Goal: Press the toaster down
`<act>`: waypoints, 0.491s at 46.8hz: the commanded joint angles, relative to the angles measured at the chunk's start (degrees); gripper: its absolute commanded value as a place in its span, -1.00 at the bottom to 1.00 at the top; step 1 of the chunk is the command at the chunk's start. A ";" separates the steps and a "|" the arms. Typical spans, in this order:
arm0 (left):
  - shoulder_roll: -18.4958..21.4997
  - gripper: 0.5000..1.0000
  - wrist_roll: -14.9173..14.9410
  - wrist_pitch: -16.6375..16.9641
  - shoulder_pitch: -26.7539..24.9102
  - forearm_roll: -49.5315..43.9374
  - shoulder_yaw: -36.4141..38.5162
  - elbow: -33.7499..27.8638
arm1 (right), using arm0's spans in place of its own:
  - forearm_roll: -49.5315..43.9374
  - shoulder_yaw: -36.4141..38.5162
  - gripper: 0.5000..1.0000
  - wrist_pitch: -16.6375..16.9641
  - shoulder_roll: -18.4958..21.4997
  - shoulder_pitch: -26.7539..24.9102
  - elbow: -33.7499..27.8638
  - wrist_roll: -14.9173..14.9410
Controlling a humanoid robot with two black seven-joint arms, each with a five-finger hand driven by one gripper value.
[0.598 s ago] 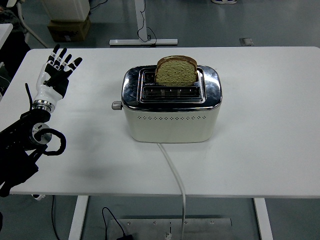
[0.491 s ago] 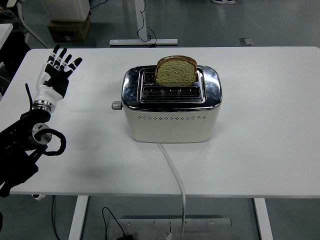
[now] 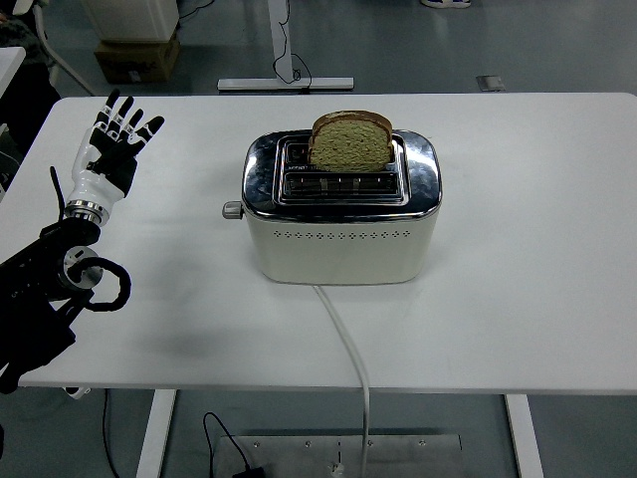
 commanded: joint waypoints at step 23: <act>6.73 1.00 -0.09 -0.05 0.79 17.69 1.24 -4.65 | 0.00 0.08 0.99 0.00 0.00 -0.01 0.01 0.00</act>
